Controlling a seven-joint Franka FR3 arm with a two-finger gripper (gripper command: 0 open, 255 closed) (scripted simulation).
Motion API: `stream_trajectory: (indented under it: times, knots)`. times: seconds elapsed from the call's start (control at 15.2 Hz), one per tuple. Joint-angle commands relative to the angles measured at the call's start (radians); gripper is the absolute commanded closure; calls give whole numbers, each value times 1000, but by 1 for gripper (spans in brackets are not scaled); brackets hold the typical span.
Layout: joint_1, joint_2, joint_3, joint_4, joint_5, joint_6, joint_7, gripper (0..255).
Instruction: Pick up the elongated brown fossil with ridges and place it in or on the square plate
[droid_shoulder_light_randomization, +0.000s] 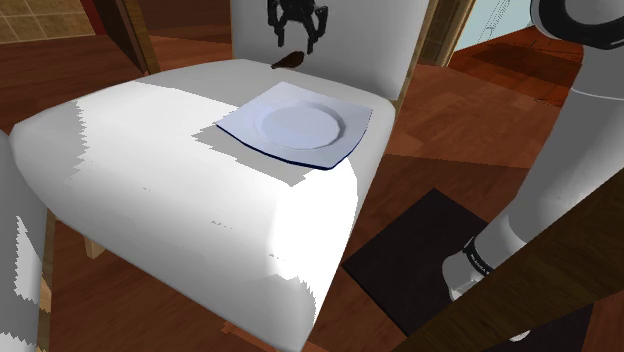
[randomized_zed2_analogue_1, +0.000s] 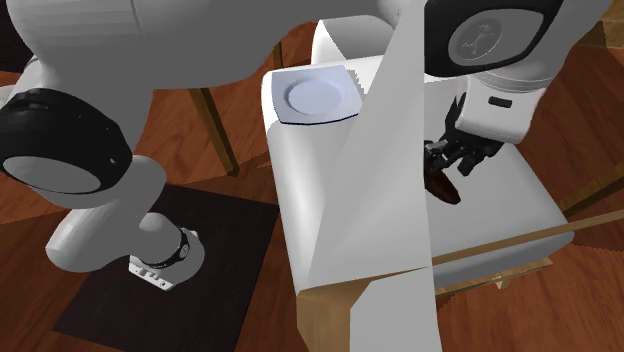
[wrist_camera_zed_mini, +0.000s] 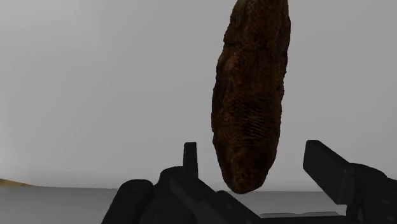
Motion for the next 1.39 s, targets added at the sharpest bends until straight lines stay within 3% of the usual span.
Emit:
stream_trajectory:
  times: [0.0,0.13,0.59,1.12,1.19,1.32]
  knots:
    - [3,32,8,70,84,-78,80,0]
    - [3,61,14,131,147,-132,147,0]
    - [-8,21,15,-30,161,-11,138,0]
    - [-8,21,15,-30,161,-11,138,0]
    - [-8,21,15,-30,161,-11,138,255]
    - [-8,21,15,-28,161,-12,138,255]
